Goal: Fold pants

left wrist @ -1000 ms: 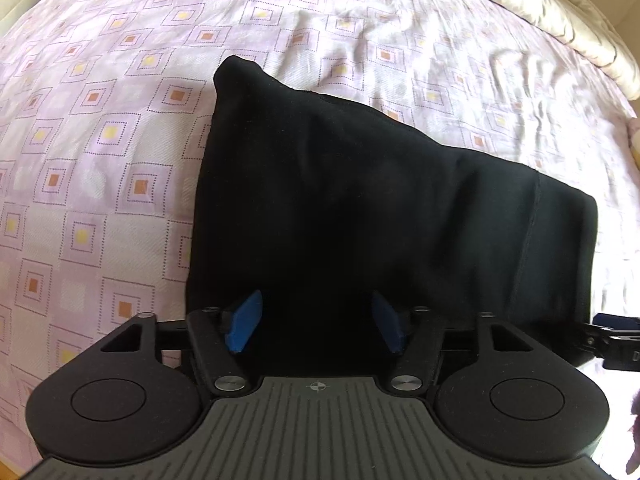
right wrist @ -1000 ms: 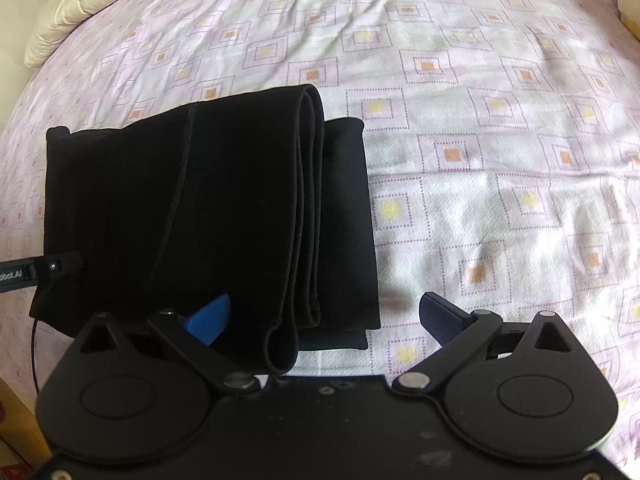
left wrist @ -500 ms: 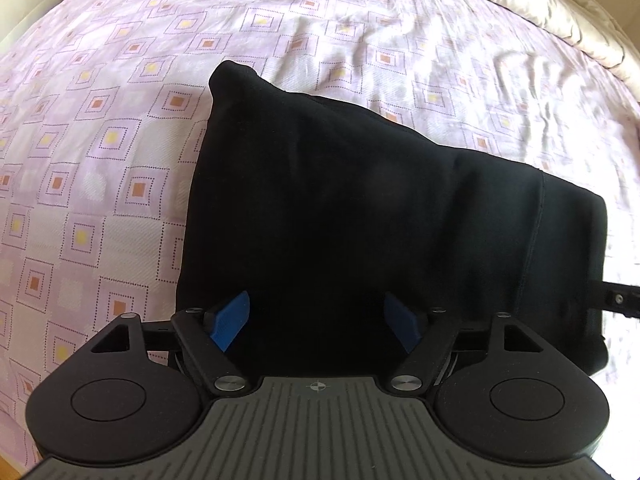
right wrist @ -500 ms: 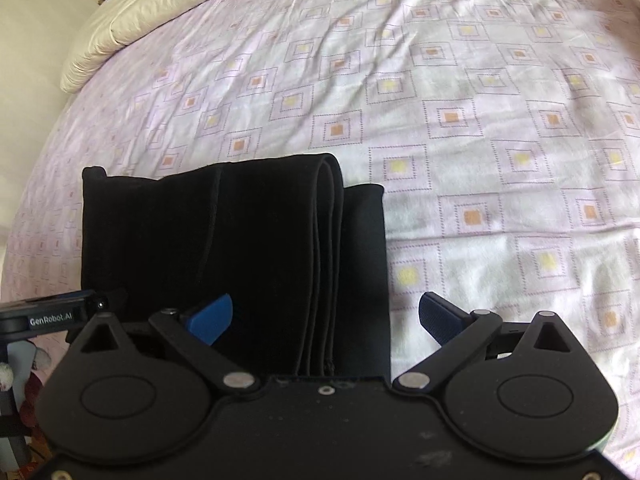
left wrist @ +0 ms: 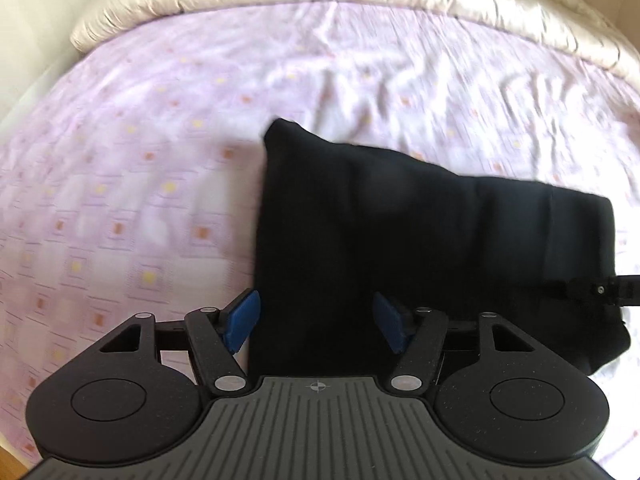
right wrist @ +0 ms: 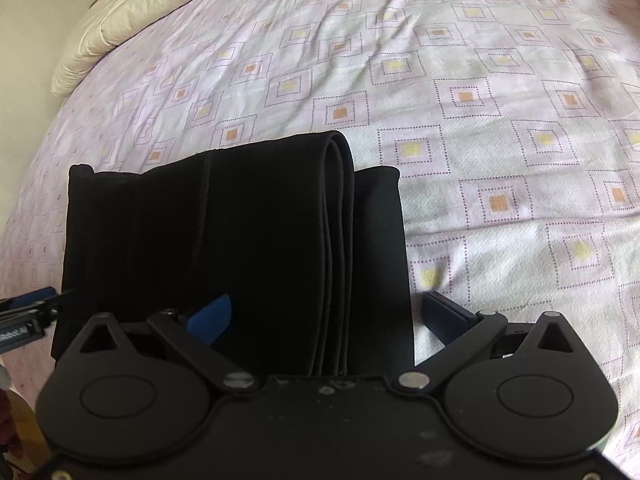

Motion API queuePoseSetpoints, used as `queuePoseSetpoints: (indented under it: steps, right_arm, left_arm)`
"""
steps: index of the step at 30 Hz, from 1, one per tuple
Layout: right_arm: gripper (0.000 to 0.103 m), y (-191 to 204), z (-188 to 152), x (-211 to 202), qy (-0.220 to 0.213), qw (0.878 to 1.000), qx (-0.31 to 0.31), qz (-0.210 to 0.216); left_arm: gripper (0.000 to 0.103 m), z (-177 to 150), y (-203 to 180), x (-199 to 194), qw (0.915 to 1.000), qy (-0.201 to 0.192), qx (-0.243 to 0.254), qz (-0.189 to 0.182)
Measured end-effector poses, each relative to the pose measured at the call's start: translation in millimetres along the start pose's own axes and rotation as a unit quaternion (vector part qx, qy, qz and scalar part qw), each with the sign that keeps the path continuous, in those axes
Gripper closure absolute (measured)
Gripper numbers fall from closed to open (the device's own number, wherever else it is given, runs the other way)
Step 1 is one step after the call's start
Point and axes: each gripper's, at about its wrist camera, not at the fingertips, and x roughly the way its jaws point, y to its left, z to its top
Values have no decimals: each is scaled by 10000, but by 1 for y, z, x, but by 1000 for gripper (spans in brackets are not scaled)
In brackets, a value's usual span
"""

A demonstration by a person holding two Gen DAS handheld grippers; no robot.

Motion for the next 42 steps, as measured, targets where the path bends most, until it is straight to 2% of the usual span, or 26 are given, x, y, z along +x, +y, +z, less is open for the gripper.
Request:
queuePoseSetpoints:
  steps: [7,13,15,16,18,19,20,21,22,24,26,31,36,42]
  right_arm:
    - [0,7,9,10,85,9998,115,-158]
    - [0,2,16,10,208,9994,257,-111]
    - [0,-1,18,7,183,9994,291,-51]
    - [5,-2,18,2,104,9996,267,11]
    - [30,-2,19,-4,78,9997,210,78]
    - [39,-2,19,-6,78,9996,211,166]
    - [54,-3,20,-10,70,9995,239,205]
    - [66,-3,20,-14,49,9993,277,241]
    - [69,-4,20,-18,21,9992,310,267]
    - [74,2,19,-27,-51,9991,315,273]
    - [76,11,19,-35,-114,9995,246,186]
    - [77,29,20,-54,-269,9994,176,140]
    - [77,55,31,-58,-310,9989,-91,330]
    - [77,122,66,-20,-234,9967,-495,597]
  left_arm:
    - [42,14,29,26,9988,421,-138,-216]
    - [41,31,22,47,9959,476,-47,-770]
    - [28,35,18,56,9948,580,-110,-829]
    - [25,35,19,59,9939,603,-244,-887]
    - [22,35,23,61,9917,631,-491,-1008]
    - [22,36,25,60,9904,645,-561,-1087]
    - [24,36,26,59,9895,655,-586,-1149]
    - [39,37,27,58,9899,676,-526,-1130]
    - [48,38,26,55,9917,682,-430,-1005]
    - [77,39,30,48,9923,630,-451,-969]
    - [86,38,37,40,9910,542,-575,-1083]
    - [90,39,43,15,9906,172,-625,-1205]
    - [91,45,58,-3,9923,-115,-665,-1037]
    - [91,59,121,-1,9925,-293,-991,-649]
